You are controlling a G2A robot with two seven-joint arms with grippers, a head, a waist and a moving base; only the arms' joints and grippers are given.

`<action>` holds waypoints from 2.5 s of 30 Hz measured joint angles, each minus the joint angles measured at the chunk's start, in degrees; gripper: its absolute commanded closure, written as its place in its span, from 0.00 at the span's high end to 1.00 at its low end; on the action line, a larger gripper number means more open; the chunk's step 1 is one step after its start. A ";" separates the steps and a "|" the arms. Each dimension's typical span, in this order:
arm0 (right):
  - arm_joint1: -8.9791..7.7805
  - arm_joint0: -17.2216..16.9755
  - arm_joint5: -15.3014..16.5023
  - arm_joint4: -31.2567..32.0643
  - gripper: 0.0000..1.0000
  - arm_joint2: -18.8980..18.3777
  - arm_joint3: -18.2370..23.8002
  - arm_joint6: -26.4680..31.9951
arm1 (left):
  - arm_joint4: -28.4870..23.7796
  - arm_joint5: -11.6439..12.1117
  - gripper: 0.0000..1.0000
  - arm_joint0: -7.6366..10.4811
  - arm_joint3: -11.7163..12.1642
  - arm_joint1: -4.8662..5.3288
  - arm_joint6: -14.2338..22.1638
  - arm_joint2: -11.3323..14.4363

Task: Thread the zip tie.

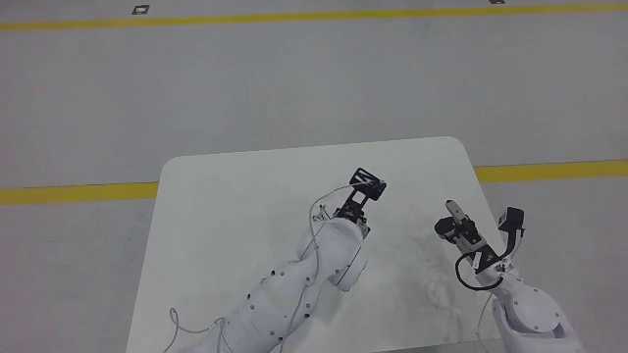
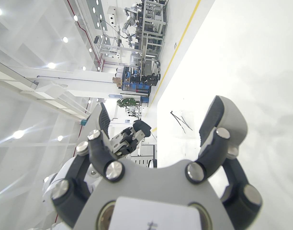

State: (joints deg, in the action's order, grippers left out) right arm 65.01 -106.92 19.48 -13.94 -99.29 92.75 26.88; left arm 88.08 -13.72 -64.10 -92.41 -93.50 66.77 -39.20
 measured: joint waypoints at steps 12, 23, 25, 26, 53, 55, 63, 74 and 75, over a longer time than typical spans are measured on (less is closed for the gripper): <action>0.00 0.00 0.00 0.00 1.00 0.00 0.00 0.00 | -11.13 3.47 0.00 -3.23 -4.39 0.52 2.03 -5.70; -0.26 2.17 0.00 7.14 1.00 -0.20 5.68 7.74 | -21.53 6.50 0.00 -4.81 -3.25 0.77 -2.05 -9.45; -0.35 3.01 0.00 9.08 1.00 0.04 6.49 10.40 | -27.81 8.06 0.00 -5.50 -3.03 0.88 -4.05 -11.14; -0.38 3.37 0.00 9.84 1.00 0.24 6.70 11.41 | -31.02 8.79 0.00 -5.79 -2.92 0.93 -4.61 -12.05; -1.29 12.26 0.00 6.82 1.00 6.01 1.31 29.33 | -48.71 9.35 0.00 -3.66 2.69 3.19 -3.41 -17.04; -1.29 12.20 0.00 6.83 1.00 6.00 1.37 29.26 | -48.82 9.42 0.00 -3.66 2.66 3.19 -3.41 -17.02; -1.19 14.91 -0.04 9.84 1.00 9.65 -0.55 27.84 | -46.27 7.75 0.00 -3.16 3.18 3.70 -2.77 -14.90; -1.20 17.85 -0.08 12.19 1.00 12.33 -2.90 28.50 | -44.76 5.98 0.00 -3.16 3.17 4.11 -3.29 -13.61; -1.20 18.04 -0.32 12.85 1.00 12.87 -3.28 28.06 | -45.10 6.05 0.00 -3.26 3.00 4.22 -3.49 -13.46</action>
State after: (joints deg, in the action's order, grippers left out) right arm 63.81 -88.87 19.16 -1.09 -86.42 89.46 54.94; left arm 42.98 -7.67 -67.35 -89.41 -89.28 63.28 -52.66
